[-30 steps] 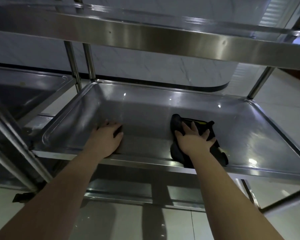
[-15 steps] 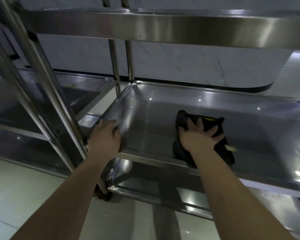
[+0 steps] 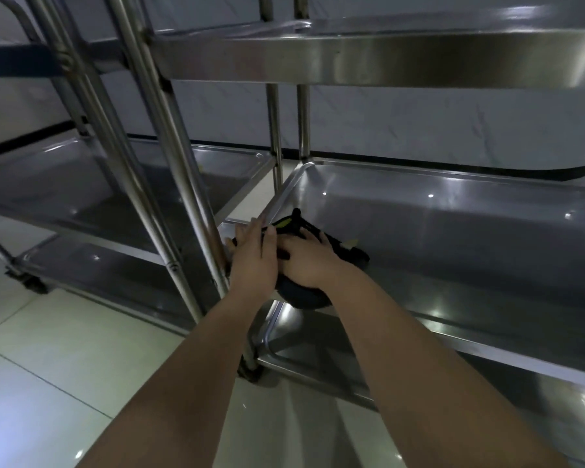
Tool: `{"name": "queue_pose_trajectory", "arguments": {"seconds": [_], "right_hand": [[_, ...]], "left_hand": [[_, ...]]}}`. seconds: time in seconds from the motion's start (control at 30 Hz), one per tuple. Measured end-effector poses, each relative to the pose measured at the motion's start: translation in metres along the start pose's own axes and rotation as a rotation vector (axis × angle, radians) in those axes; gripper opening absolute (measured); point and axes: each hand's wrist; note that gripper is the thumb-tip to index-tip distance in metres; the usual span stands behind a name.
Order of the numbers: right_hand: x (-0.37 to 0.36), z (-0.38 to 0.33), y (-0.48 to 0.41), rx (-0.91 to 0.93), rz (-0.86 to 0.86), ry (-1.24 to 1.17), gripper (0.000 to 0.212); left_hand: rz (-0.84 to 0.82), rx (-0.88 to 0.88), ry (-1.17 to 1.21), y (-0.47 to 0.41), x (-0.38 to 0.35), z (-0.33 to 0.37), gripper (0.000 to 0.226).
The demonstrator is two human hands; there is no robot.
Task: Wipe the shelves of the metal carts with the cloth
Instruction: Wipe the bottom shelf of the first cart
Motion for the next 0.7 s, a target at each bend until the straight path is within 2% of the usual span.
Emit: {"name": "queue_pose_trajectory", "arguments": {"seconds": [0.07, 0.13, 0.2, 0.27, 0.37, 0.43, 0.5, 0.63, 0.7], "right_hand": [[0.003, -0.001, 0.023, 0.112, 0.041, -0.037, 0.035], [-0.001, -0.003, 0.049, 0.129, 0.119, 0.082, 0.024], [-0.019, -0.001, 0.077, 0.138, 0.292, 0.351, 0.025], [-0.041, 0.005, 0.104, 0.222, 0.493, 0.55, 0.034], [-0.072, 0.025, 0.131, 0.508, 0.757, 0.582, 0.03], [-0.095, 0.046, 0.141, 0.634, 0.716, 0.573, 0.026], [-0.123, 0.07, 0.149, 0.638, 0.581, 0.612, 0.035], [-0.164, 0.11, 0.156, 0.429, 0.39, 0.601, 0.046], [-0.178, 0.123, 0.149, 0.322, 0.352, 0.572, 0.049]], "left_hand": [[-0.005, -0.031, 0.013, -0.002, 0.004, -0.001, 0.044], [-0.018, -0.108, 0.001, 0.001, 0.011, 0.002, 0.043], [-0.02, -0.219, -0.009, 0.019, 0.017, 0.01, 0.034], [-0.022, -0.297, -0.029, 0.049, 0.023, 0.015, 0.025], [-0.038, -0.381, -0.053, 0.102, 0.023, -0.01, 0.023], [-0.051, -0.371, -0.089, 0.131, 0.013, -0.048, 0.028], [-0.096, -0.305, -0.115, 0.15, -0.005, -0.092, 0.031], [-0.191, -0.148, -0.217, 0.161, -0.05, -0.158, 0.039], [-0.217, -0.171, -0.308, 0.155, -0.07, -0.175, 0.04]]}}
Point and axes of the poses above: each hand's wrist, its own y-axis away from the middle knuckle, its own x-axis out of the back of the hand, z = x × y
